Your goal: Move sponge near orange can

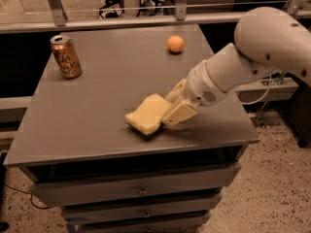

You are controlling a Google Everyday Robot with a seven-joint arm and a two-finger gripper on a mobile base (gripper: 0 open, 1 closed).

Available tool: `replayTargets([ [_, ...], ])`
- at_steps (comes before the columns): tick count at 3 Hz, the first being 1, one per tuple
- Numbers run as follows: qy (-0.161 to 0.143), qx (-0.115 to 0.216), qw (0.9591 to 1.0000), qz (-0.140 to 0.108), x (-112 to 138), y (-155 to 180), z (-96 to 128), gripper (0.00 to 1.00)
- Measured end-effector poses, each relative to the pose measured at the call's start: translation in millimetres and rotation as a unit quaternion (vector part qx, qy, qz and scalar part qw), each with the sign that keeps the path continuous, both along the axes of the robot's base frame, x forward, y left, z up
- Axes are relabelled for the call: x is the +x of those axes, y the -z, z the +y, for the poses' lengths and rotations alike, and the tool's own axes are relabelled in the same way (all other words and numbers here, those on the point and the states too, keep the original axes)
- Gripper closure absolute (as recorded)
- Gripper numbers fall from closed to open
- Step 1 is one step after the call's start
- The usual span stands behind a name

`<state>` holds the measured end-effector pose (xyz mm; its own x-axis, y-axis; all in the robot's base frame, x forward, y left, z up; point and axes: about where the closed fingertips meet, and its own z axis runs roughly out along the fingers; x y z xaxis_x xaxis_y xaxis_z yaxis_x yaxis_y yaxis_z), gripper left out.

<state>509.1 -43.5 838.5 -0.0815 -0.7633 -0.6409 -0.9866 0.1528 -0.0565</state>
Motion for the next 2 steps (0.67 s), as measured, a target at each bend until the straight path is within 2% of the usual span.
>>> replayTargets([
  [1, 0.014, -0.014, 0.9997, -0.016, 1.6, -14.9, -19.8, 1.0],
  [2, 0.043, -0.023, 0.9973, -0.054, 13.8, -50.7, -49.7, 1.0],
])
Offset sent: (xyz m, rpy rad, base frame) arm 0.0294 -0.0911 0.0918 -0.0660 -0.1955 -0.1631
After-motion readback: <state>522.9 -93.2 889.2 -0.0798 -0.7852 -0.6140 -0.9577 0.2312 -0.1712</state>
